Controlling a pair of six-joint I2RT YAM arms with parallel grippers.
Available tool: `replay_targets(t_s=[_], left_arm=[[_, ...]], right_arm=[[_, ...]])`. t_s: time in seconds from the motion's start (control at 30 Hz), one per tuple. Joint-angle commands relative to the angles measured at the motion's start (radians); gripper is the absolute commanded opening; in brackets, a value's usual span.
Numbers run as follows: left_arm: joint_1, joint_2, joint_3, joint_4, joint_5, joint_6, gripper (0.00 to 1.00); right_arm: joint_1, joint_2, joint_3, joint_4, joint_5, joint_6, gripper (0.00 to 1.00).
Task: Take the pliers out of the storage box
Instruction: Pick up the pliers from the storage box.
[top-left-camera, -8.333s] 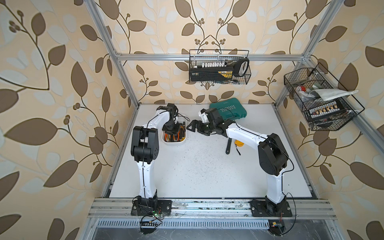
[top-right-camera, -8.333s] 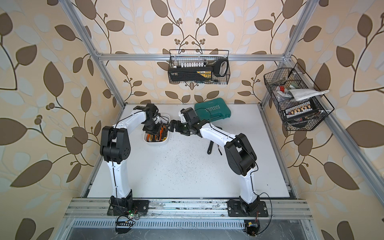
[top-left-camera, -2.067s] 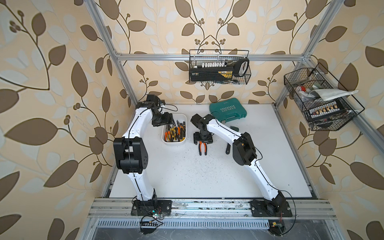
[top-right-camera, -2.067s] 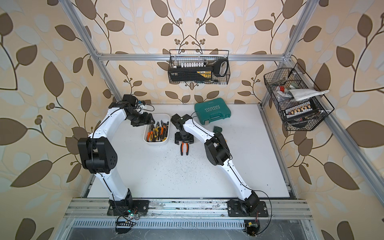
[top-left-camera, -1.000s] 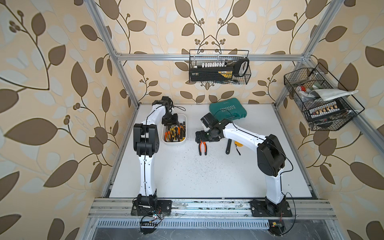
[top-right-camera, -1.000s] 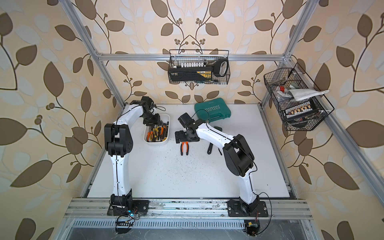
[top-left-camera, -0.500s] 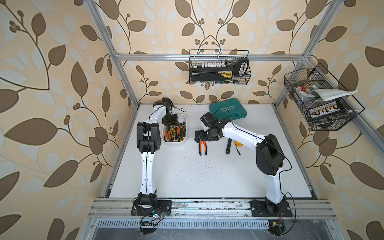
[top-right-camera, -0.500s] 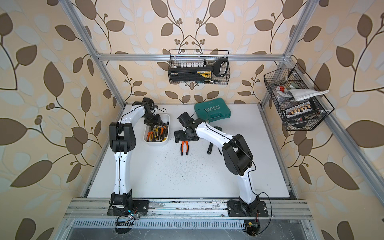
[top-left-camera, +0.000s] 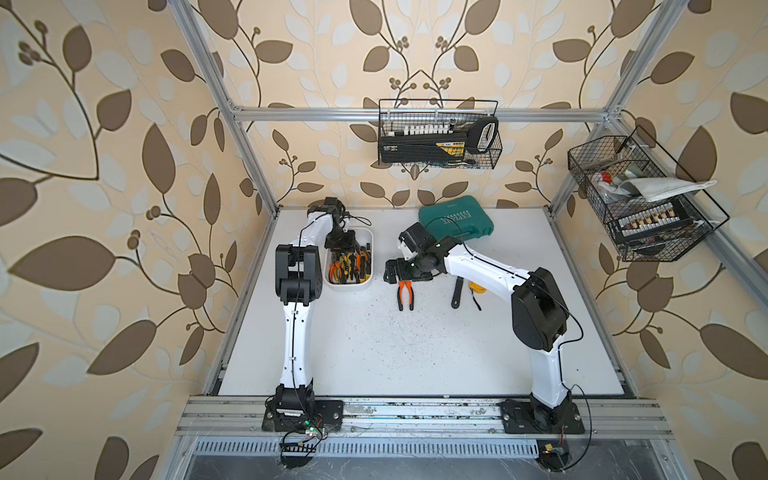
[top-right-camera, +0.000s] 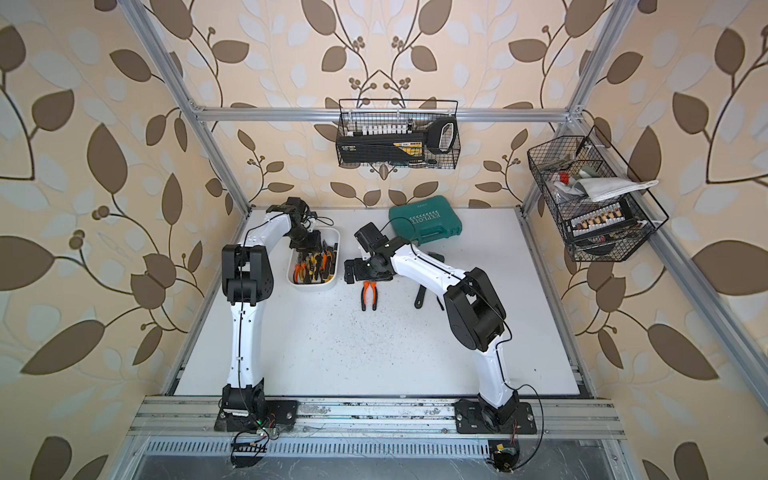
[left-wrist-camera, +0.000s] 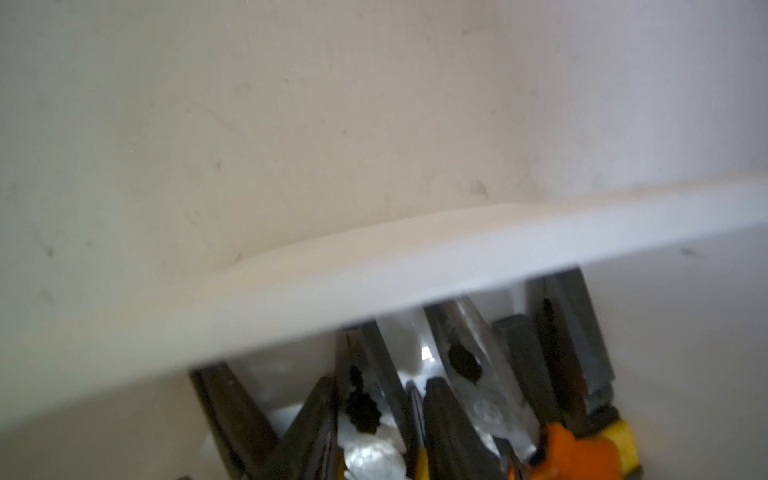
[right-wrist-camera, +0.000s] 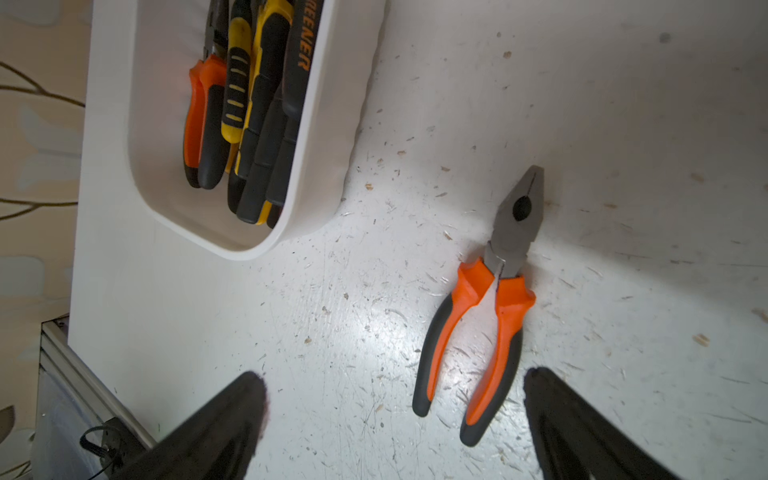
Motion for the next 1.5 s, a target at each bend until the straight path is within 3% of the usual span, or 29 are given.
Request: replay_targets(t_s=[0.0,0.23,0.47,0.87,1.3,1.47], left_arm=[[0.005,0.022,-0.006,-0.047,0.016,0.010,0.31],[0.005,-0.005,0.000,-0.053,-0.002,0.021,0.12],[0.012,-0.078,0.020,-0.052,-0.022,0.019,0.03],[0.020,-0.125,0.159,-0.117,-0.003,-0.045,0.00],[0.032,-0.142,0.177,-0.130,-0.010,-0.030,0.00],[0.050,-0.154,0.189,-0.158,0.071,-0.050,0.00]], right_arm=[[-0.002,-0.022,0.003,0.051,-0.062,-0.011,1.00],[-0.002,-0.027,0.000,0.094,-0.109,0.015,1.00],[-0.004,-0.015,0.009,0.177,-0.166,0.083,1.00],[-0.004,0.034,0.073,0.215,-0.156,0.122,1.00],[-0.004,0.039,0.065,0.228,-0.161,0.127,0.99],[-0.003,0.034,0.053,0.231,-0.163,0.125,1.00]])
